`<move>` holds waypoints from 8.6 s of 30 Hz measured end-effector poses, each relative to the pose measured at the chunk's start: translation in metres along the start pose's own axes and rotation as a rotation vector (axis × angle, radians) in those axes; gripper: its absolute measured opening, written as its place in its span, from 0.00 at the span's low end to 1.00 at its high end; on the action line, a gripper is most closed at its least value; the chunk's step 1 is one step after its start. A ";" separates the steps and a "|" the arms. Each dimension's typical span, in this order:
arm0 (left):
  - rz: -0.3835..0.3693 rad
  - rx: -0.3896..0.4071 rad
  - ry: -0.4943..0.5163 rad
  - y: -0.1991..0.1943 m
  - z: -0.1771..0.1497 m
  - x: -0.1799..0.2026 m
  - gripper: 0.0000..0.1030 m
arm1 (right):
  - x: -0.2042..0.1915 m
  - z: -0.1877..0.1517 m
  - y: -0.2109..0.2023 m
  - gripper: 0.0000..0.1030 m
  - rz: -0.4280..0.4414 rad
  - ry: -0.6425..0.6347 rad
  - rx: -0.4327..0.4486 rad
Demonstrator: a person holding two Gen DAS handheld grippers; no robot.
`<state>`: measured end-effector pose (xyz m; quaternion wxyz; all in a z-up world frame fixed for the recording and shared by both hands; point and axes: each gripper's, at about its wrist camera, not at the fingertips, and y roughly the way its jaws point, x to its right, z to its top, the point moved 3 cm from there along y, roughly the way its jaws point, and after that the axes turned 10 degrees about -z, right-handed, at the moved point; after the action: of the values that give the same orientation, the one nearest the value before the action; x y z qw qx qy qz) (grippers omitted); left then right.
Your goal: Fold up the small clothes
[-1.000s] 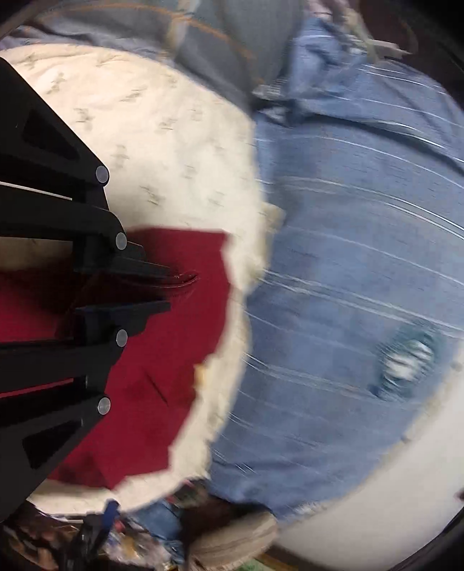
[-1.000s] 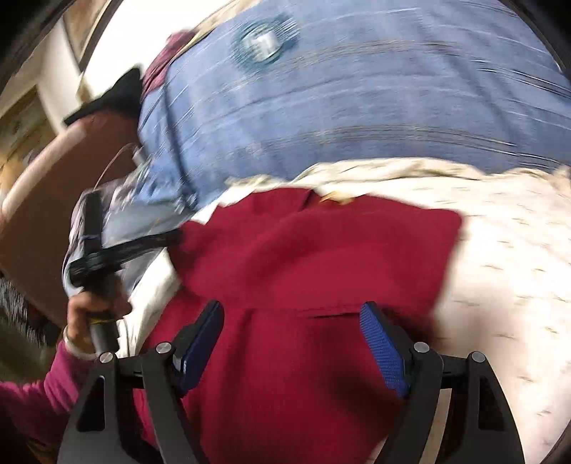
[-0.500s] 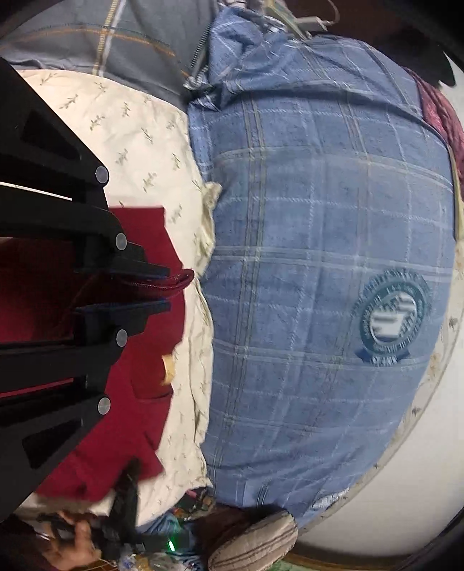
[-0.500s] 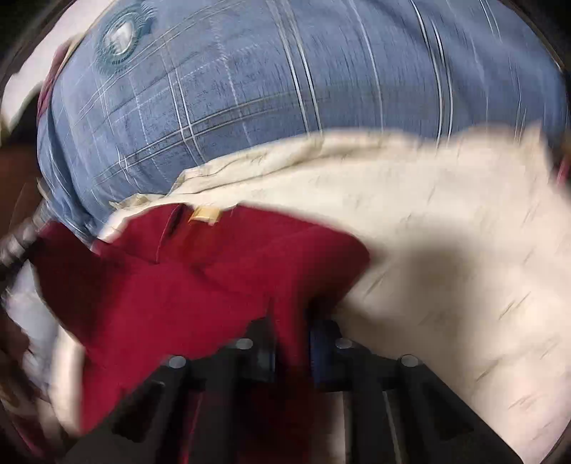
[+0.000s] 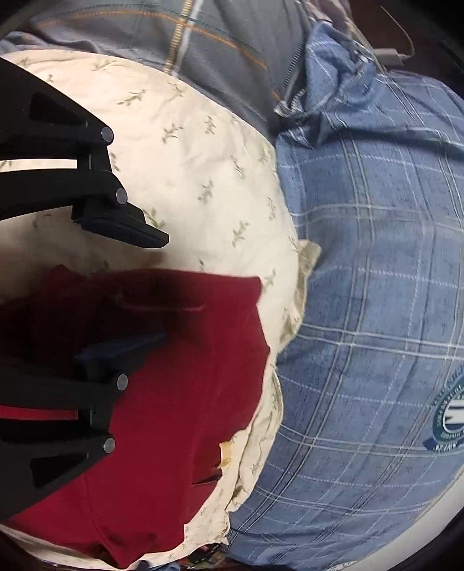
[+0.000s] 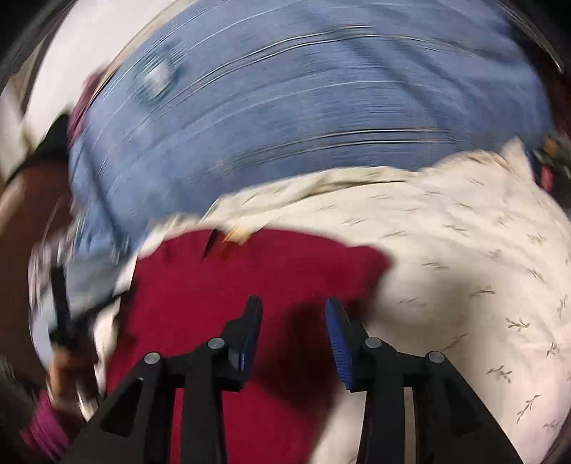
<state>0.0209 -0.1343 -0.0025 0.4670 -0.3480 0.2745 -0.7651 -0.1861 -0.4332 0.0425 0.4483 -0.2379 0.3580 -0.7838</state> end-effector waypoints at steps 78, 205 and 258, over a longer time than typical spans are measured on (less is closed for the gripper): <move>0.014 -0.091 0.036 -0.159 -0.162 -0.018 0.57 | -0.023 -0.160 -0.038 0.65 0.019 0.057 -0.174; -0.313 -0.063 -0.084 0.062 0.068 0.063 0.22 | 0.081 0.041 0.065 0.14 0.247 0.401 -0.010; -0.449 -0.218 0.296 -0.004 -0.034 -0.008 0.40 | -0.187 0.062 0.106 0.62 0.303 -0.053 -0.158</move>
<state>-0.0053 -0.1218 -0.0225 0.2008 -0.3329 0.3362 -0.8578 0.0040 -0.3275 -0.0102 0.5504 -0.2364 0.4383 -0.6701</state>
